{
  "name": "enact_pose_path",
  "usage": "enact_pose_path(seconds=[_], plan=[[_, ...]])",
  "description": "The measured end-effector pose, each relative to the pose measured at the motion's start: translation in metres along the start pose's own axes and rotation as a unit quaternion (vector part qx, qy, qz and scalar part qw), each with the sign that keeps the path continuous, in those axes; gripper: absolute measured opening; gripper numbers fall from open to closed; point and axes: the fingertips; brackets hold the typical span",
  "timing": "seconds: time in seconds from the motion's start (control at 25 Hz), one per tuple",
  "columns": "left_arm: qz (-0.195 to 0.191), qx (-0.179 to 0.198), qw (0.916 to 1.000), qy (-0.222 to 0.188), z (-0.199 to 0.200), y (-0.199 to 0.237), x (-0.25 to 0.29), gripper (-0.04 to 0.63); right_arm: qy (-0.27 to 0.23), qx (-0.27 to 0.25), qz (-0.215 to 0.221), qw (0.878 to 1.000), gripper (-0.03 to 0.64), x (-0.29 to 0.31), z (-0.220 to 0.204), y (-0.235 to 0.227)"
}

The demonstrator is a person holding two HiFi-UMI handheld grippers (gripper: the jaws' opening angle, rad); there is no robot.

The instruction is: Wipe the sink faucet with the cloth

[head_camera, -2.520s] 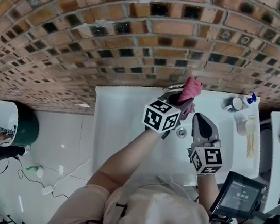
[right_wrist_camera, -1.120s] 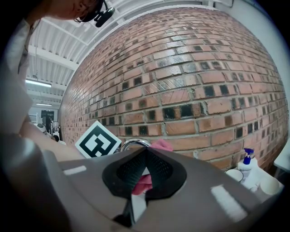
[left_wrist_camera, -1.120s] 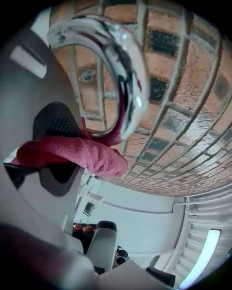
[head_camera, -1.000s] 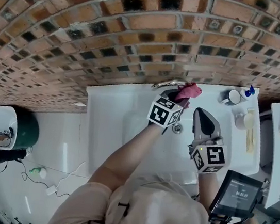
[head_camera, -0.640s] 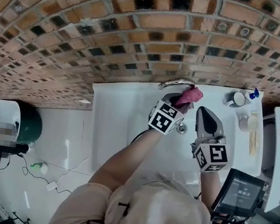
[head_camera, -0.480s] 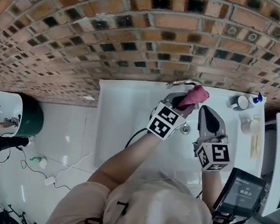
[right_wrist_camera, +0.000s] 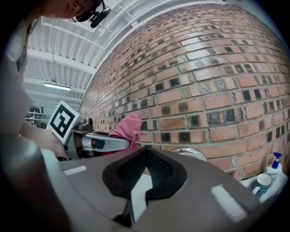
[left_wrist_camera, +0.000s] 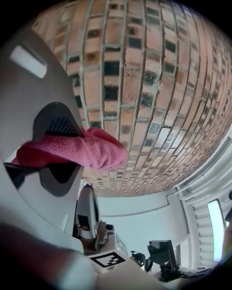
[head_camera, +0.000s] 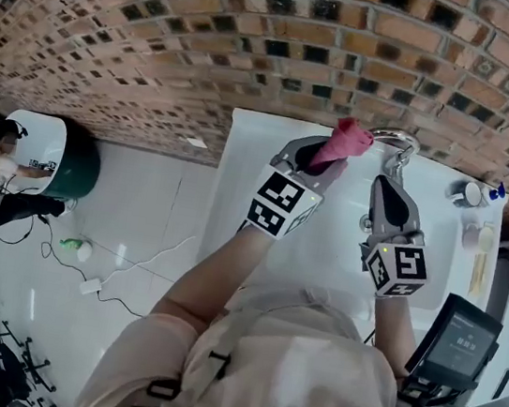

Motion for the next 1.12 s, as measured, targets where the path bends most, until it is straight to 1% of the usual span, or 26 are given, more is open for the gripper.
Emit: enact_pose_path(seconds=[0.16,0.28,0.4,0.56,0.72,0.96,1.04,1.12], plan=[[0.041,-0.005,0.9984,0.038,-0.044,0.026,-0.054,0.091,0.006,-0.003,0.016,1.000,-0.017,0.006,-0.007,0.028],[0.074,-0.023,0.9943,0.073,-0.086,0.043,-0.091,0.091,0.010,-0.003,0.021,1.000,-0.017,0.009,-0.011,0.044],[0.106,-0.053,0.9867,0.111,-0.136,0.058,-0.124,0.091,0.016,-0.004,0.026,1.000,-0.017,0.012,-0.016,0.057],[0.134,-0.080,0.9728,0.171,-0.204,0.071,-0.153,0.091,0.025,-0.006,0.028,0.999,-0.017,0.014,-0.023,0.072],[0.147,-0.115,0.9601,0.208,-0.253,0.079,-0.161,0.092,0.031,-0.011,0.028,0.999,-0.017,0.016,-0.026,0.081],[0.133,-0.114,0.9460,0.272,-0.302,0.080,-0.150,0.094,0.038,-0.020,0.028,0.999,-0.017,0.018,-0.028,0.084],[0.140,-0.114,0.9394,0.291,-0.319,0.084,-0.149,0.095,0.040,-0.022,0.026,0.999,-0.017,0.018,-0.029,0.082],[0.150,-0.117,0.9349,0.300,-0.335,0.090,-0.149,0.098,0.041,-0.024,0.021,0.999,-0.017,0.017,-0.029,0.078]])
Point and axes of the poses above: the fingertips, and each gripper's own axes: x forward along the fingers, y to its left, z out of its top, and after that the axes turned 4 degrees about x, right-handed
